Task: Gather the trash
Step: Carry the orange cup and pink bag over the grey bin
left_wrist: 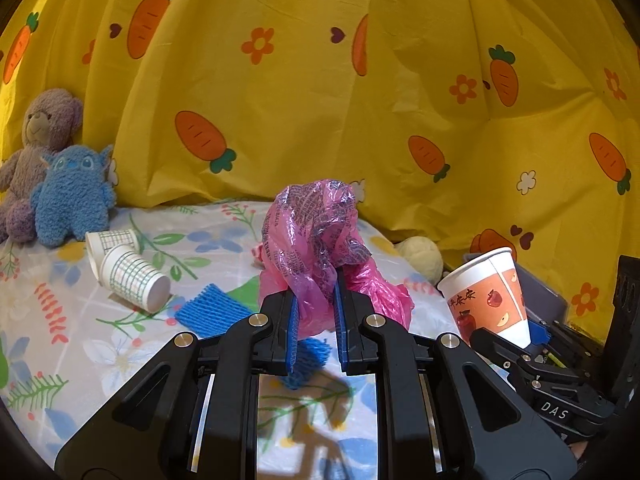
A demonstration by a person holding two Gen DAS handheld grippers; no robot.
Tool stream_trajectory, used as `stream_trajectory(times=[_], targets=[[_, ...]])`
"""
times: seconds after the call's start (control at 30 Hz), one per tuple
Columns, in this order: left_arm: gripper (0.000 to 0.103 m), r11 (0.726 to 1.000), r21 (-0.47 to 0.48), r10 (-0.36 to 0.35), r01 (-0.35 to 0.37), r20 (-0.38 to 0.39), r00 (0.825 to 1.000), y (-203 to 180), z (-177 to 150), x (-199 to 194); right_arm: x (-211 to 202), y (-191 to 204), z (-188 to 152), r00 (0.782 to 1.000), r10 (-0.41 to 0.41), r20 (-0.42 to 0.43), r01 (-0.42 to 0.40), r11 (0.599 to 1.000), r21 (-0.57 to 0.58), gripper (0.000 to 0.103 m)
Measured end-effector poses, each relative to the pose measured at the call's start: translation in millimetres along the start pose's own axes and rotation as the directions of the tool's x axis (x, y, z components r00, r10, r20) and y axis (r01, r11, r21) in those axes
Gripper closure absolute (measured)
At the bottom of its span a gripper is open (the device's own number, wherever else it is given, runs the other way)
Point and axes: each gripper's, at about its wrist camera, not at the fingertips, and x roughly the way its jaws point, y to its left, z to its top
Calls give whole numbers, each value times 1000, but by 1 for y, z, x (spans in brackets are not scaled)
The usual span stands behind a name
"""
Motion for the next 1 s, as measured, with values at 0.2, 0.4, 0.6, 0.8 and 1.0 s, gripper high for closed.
stream_trajectory(times=[0.2, 0.4, 0.6, 0.8, 1.0], targets=[[88, 989, 85, -121, 121, -2, 993, -66, 16, 23, -26, -50, 9, 990, -131, 61, 127, 990, 60, 45], [88, 945, 158, -282, 286, -45, 958, -144, 22, 50, -52, -112, 15, 949, -294, 113, 275, 948, 158, 45], [88, 904, 169, -378, 393, -112, 919, -199, 18, 82, -61, -160, 5, 916, -393, 85, 366, 902, 229, 45], [88, 881, 180, -411, 437, -165, 897, -232, 10, 105, -57, -181, -7, 907, -419, 45, 395, 883, 254, 45], [88, 879, 171, -414, 446, -193, 890, -242, 5, 123, -52, -189, -7, 908, -418, 35, 396, 882, 256, 45]])
